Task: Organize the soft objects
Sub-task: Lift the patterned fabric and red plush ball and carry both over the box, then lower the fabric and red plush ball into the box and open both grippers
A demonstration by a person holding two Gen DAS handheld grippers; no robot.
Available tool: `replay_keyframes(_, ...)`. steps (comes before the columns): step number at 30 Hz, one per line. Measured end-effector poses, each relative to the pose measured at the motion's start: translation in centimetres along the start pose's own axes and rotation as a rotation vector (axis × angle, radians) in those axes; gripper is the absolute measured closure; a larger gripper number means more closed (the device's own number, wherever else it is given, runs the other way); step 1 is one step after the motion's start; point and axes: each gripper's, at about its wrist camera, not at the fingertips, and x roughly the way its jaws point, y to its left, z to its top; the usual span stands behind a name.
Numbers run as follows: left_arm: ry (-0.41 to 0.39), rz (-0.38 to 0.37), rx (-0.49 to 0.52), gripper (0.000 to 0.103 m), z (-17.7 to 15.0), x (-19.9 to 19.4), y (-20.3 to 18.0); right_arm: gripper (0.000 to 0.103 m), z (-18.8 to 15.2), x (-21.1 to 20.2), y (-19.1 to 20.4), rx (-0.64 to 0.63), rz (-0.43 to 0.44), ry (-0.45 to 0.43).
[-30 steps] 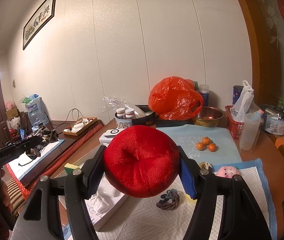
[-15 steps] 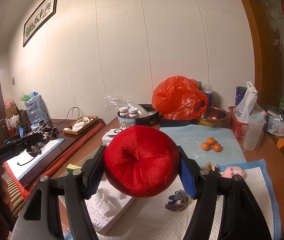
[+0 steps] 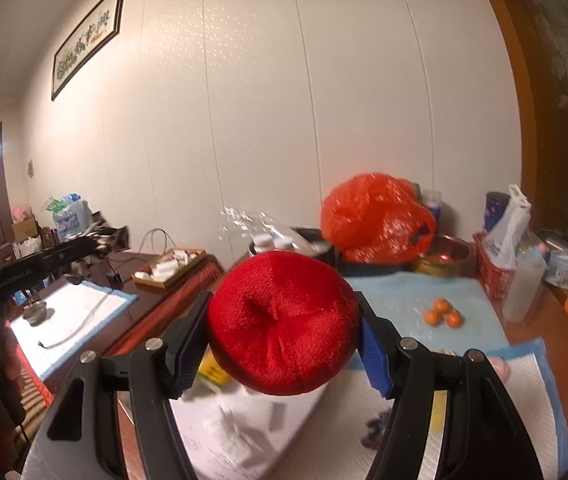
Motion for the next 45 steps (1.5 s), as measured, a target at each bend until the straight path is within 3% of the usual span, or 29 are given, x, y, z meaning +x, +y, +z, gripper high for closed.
replay_keyframes(6,0.033,-0.036,0.011,0.065,1.4,2.9,0.9,0.036,2.1,1.3,2.1,0.008,0.020,-0.035)
replay_keyframes(14,0.094,-0.074,0.038,0.065,0.8,7.3,0.6,0.035,1.6,3.7,3.6,0.043,-0.001,0.013)
replay_keyframes(20,0.196,-0.078,0.028,0.065,-1.8,12.2,0.9,0.034,-0.9,6.3,3.6,0.057,-0.051,0.100)
replay_keyframes(27,0.375,-0.068,0.006,0.065,-6.7,19.0,1.3,0.034,-5.7,11.5,3.9,0.045,-0.094,0.276)
replay_keyframes(34,0.483,-0.073,0.021,0.064,-10.0,22.3,0.8,0.034,-10.0,15.0,4.0,0.049,-0.108,0.410)
replay_keyframes(36,0.499,-0.067,0.024,0.059,-10.3,22.8,0.6,0.026,-10.4,15.4,4.3,0.045,-0.106,0.420)
replay_keyframes(37,0.499,-0.059,0.025,0.038,-10.3,22.9,0.7,0.020,-10.5,15.6,4.4,0.041,-0.105,0.422)
replay_keyframes(38,0.492,-0.033,0.030,0.009,-10.3,22.9,0.8,0.014,-10.6,15.8,4.5,0.035,-0.109,0.424)
replay_keyframes(39,0.472,0.000,0.030,0.000,-10.1,22.7,1.0,0.012,-10.7,15.8,4.7,0.021,-0.116,0.423)
replay_keyframes(45,0.399,0.063,-0.002,0.000,-9.5,20.8,2.7,0.011,-10.9,16.0,4.5,0.027,-0.130,0.418)
